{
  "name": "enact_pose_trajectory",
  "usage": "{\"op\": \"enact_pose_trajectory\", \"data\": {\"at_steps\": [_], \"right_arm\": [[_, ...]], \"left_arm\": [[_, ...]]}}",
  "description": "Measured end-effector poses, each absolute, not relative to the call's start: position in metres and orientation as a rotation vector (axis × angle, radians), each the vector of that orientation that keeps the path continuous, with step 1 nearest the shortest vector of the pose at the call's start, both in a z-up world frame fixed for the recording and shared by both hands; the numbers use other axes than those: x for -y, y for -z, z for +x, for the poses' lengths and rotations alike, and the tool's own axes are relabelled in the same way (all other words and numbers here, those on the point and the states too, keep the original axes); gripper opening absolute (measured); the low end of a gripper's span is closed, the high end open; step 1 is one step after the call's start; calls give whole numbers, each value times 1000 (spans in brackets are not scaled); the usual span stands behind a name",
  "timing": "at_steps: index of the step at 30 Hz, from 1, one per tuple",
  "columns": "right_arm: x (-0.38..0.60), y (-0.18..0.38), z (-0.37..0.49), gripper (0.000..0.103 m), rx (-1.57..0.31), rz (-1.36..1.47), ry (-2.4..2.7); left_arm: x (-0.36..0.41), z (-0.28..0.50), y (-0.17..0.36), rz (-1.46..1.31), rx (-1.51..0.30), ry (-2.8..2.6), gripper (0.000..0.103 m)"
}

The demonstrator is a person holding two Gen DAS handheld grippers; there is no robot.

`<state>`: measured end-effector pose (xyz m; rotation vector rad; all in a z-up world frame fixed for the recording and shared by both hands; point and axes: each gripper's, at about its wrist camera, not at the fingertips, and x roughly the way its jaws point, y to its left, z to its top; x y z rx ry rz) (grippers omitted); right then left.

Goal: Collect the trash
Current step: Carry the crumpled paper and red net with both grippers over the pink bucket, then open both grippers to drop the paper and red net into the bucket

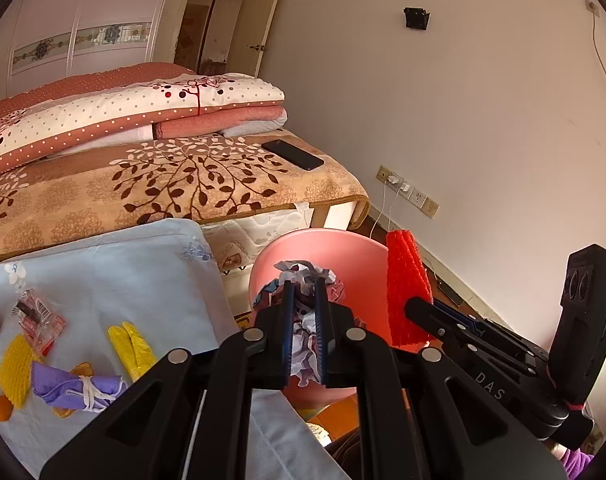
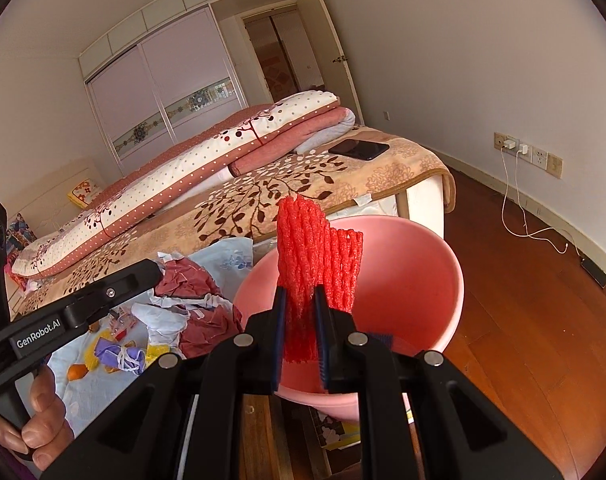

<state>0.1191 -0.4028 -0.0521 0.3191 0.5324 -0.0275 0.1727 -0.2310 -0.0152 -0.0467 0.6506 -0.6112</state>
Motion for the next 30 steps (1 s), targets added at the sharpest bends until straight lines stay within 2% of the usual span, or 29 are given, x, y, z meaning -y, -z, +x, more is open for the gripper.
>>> {"op": "enact_pose_trajectory", "data": {"at_steps": [18,24,26,30], "right_arm": [[426,79,134,13,-588,342,73],[428,82,136,13,-594,354,79],[428,83,137,14,-595,355,81],[428,83,136,14,-592,357,88]], "left_arm": [[263,195,50,-76,-741,639,10],[262,198,58,-87,-796,638,14],[261,197,58,-92,-802,640,22],[259,193,58,-98,-799,642,26]]}}
